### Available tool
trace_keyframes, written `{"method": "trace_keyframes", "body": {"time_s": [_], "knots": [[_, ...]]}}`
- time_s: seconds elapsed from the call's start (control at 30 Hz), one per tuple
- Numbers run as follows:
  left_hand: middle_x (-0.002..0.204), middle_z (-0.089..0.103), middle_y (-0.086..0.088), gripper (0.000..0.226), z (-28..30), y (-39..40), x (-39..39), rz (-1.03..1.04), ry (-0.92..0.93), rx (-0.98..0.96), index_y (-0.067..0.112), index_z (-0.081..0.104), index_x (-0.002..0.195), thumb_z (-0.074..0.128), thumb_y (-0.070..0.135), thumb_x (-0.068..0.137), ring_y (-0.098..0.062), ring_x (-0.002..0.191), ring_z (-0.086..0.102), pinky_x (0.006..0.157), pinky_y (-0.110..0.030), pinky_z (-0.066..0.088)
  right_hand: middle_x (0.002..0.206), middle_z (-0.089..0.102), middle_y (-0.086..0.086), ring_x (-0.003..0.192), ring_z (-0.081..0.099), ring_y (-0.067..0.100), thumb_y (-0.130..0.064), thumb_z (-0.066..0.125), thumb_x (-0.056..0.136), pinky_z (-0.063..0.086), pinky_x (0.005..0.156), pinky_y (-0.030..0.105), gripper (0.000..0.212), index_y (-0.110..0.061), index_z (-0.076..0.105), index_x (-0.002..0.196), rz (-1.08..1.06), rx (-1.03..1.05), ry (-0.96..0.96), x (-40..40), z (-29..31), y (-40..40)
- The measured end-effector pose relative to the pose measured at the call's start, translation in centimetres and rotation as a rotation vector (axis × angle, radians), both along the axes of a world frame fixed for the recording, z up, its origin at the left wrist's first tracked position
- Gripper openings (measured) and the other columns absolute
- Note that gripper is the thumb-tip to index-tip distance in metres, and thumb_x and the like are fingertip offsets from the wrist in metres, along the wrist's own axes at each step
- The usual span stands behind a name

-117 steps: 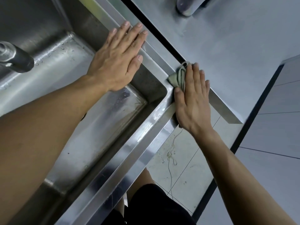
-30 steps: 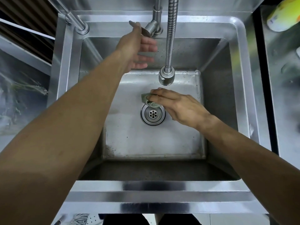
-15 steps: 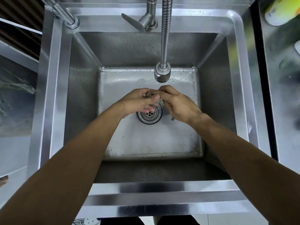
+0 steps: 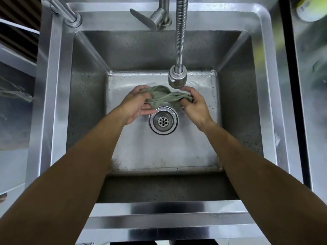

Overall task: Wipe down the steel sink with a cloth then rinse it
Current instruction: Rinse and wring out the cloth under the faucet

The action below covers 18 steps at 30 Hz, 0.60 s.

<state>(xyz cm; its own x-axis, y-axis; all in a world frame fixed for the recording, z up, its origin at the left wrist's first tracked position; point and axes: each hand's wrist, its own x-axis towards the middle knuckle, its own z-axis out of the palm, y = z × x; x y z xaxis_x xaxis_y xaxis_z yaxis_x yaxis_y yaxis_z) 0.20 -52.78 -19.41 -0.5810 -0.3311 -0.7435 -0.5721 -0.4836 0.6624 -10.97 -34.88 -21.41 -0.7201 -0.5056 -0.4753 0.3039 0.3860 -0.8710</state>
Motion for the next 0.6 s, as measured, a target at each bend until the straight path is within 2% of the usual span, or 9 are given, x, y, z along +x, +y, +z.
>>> {"method": "trace_keyframes", "body": {"time_s": [0.07, 0.13, 0.2, 0.3, 0.37, 0.43, 0.5, 0.53, 0.6], "knots": [[0.112, 0.071, -0.002, 0.037, -0.3, 0.6, -0.2, -0.006, 0.003, -0.005, 0.028, 0.058, 0.129, 0.054, 0.004, 0.102, -0.016, 0.07, 0.076, 0.085, -0.044, 0.063, 0.096, 0.074, -0.003, 0.086, 0.068, 0.01, -0.003, 0.055, 0.099, 0.058, 0.081, 0.035, 0.028, -0.024, 0.07, 0.11, 0.002, -0.022, -0.008, 0.0, 0.1, -0.6], [0.119, 0.071, -0.004, 0.03, -0.6, 1.3, -0.6, -0.013, 0.01, 0.033, 0.028, 0.06, 0.129, 0.062, 0.016, 0.102, -0.02, 0.083, 0.076, 0.089, -0.045, 0.063, 0.094, 0.074, -0.002, 0.084, 0.067, 0.01, -0.007, 0.056, 0.101, 0.056, 0.08, 0.033, 0.019, -0.017, 0.071, 0.107, -0.011, -0.023, 0.011, 0.1, 0.3, -1.2], [0.122, 0.069, -0.005, 0.03, -0.9, 2.6, -1.2, 0.019, 0.014, 0.056, 0.025, 0.058, 0.128, 0.068, 0.027, 0.1, -0.025, 0.091, 0.075, 0.084, -0.04, 0.064, 0.096, 0.074, 0.001, 0.082, 0.067, 0.004, -0.009, 0.055, 0.102, 0.056, 0.078, 0.026, 0.017, -0.011, 0.071, 0.109, -0.058, -0.042, 0.047, 0.2, 0.7, -1.9], [0.111, 0.071, -0.006, 0.023, -0.5, 4.8, -3.0, 0.026, -0.004, -0.037, 0.019, 0.059, 0.118, 0.057, 0.039, 0.106, -0.023, 0.085, 0.071, 0.081, -0.04, 0.065, 0.109, 0.062, 0.004, 0.083, 0.061, -0.01, -0.021, 0.055, 0.103, 0.05, 0.076, 0.011, 0.016, -0.015, 0.066, 0.113, -0.049, -0.003, 0.144, 0.9, 0.9, -2.8], [0.1, 0.076, -0.008, 0.027, 0.2, 5.5, -4.4, 0.06, -0.03, -0.077, 0.016, 0.064, 0.108, 0.051, 0.04, 0.107, -0.027, 0.089, 0.073, 0.086, -0.049, 0.064, 0.107, 0.065, 0.002, 0.09, 0.066, -0.004, -0.033, 0.051, 0.105, 0.056, 0.08, 0.02, 0.016, -0.021, 0.061, 0.112, -0.05, 0.018, 0.103, 2.1, 0.9, -3.5], [0.091, 0.08, -0.007, 0.032, 0.5, 5.8, -5.5, 0.109, -0.054, -0.093, 0.016, 0.071, 0.098, 0.051, 0.042, 0.101, -0.028, 0.09, 0.077, 0.083, -0.049, 0.065, 0.098, 0.072, -0.002, 0.09, 0.071, 0.009, -0.038, 0.047, 0.106, 0.06, 0.079, 0.032, 0.019, -0.026, 0.062, 0.107, -0.086, 0.045, 0.073, 2.7, 1.2, -4.2], [0.078, 0.076, -0.005, 0.027, 0.5, 6.7, -5.9, 0.137, -0.029, -0.118, 0.015, 0.071, 0.089, 0.056, 0.036, 0.099, -0.021, 0.071, 0.075, 0.06, -0.034, 0.064, 0.085, 0.07, -0.003, 0.081, 0.067, 0.012, -0.032, 0.043, 0.106, 0.059, 0.075, 0.04, 0.026, -0.022, 0.061, 0.091, -0.177, 0.116, 0.069, 1.5, 1.2, -4.1], [0.071, 0.07, -0.003, 0.023, 0.5, 7.3, -5.6, 0.122, -0.013, -0.153, 0.015, 0.068, 0.087, 0.058, 0.032, 0.099, -0.016, 0.058, 0.068, 0.048, -0.026, 0.054, 0.079, 0.066, -0.001, 0.077, 0.063, 0.015, -0.029, 0.041, 0.104, 0.06, 0.077, 0.046, 0.03, -0.021, 0.059, 0.082, -0.222, 0.127, 0.051, 0.7, 1.1, -3.8], [0.07, 0.064, -0.001, 0.02, 0.1, 7.9, -5.1, 0.074, -0.014, -0.23, 0.018, 0.066, 0.086, 0.06, 0.033, 0.097, -0.015, 0.057, 0.059, 0.046, -0.024, 0.046, 0.073, 0.062, 0.002, 0.072, 0.058, 0.017, -0.028, 0.041, 0.104, 0.059, 0.077, 0.05, 0.036, -0.02, 0.056, 0.072, -0.211, 0.146, 0.056, 0.6, 0.9, -3.3]]}}
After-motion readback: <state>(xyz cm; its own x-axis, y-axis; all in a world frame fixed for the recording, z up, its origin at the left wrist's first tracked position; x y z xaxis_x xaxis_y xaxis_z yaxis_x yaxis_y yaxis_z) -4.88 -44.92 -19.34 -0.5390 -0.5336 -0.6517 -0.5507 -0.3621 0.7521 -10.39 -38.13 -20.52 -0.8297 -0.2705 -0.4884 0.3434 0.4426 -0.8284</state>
